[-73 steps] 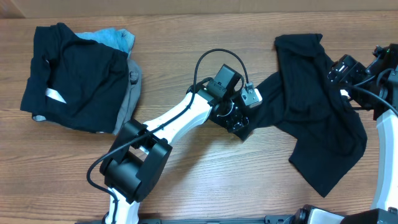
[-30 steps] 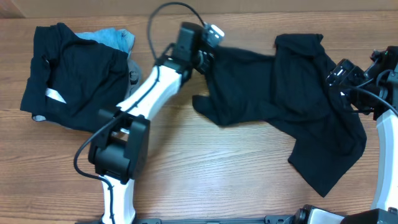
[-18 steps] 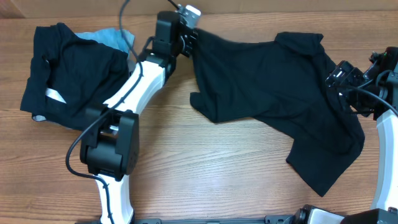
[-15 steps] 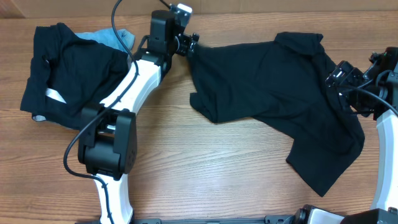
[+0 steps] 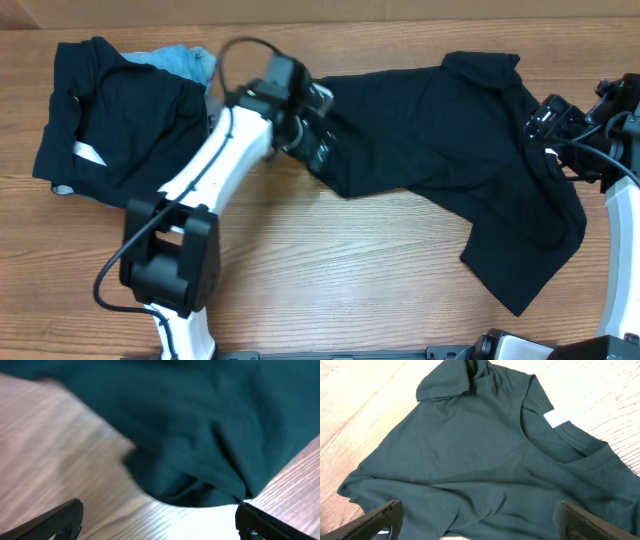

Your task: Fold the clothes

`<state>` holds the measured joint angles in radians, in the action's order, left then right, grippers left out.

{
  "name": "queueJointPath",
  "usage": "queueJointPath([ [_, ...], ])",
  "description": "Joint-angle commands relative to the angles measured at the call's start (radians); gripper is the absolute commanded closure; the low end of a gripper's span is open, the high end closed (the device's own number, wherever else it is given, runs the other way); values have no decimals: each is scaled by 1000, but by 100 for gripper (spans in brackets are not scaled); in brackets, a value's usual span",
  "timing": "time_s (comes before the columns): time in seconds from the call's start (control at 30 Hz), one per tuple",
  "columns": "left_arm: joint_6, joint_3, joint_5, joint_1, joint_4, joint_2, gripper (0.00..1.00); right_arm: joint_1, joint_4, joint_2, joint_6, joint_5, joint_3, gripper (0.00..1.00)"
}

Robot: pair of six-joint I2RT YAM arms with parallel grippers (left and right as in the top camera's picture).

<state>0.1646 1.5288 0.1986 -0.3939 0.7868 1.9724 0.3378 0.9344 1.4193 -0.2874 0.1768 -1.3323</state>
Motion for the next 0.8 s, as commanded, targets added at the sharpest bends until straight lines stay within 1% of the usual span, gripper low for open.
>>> queueJointPath([
  [0.0, 46, -106, -147, -114, -85, -14, 0, -2, -9, -4, 8, 9, -4, 0],
  [0.03, 46, -125, -178, -135, -114, -14, 0, -2, -9, -4, 7, 12, -4, 0],
  [0.17, 55, -243, -184, -179, -240, -14, 0, -2, -8, -4, 7, 12, -4, 0],
  [0.27, 83, -301, -192, -178, -281, -14, 0, -2, -9, -4, 7, 13, -4, 0],
  [0.3, 83, -303, -204, -175, -283, -14, 3, -2, -9, -4, 7, 12, -4, 0],
  [0.33, 83, -303, -209, -174, -284, -14, 14, -2, -8, -4, 7, 13, -4, 0],
  [0.4, 83, -303, -209, -174, -290, -14, 24, -2, -8, -4, 7, 13, -4, 0],
  [0.5, 83, -303, -212, -174, -310, -14, 24, -2, -9, -4, 7, 13, -4, 0],
  [0.57, 84, -304, -219, -174, -344, -14, 28, -2, -9, -4, 7, 12, -4, 0],
  [0.6, 84, -304, -227, -174, -362, -14, 35, -2, -9, -4, 7, 12, -4, 0],
  [0.67, 99, -304, -235, -174, -390, -14, 61, -2, -9, -4, 7, 12, -4, 0],
  [0.7, 103, -304, -236, -174, -393, -14, 70, -2, -9, -4, 7, 12, -4, 0],
  [0.77, 101, -303, -236, -174, -395, -14, 91, -2, -13, -4, 7, 12, -4, 0],
])
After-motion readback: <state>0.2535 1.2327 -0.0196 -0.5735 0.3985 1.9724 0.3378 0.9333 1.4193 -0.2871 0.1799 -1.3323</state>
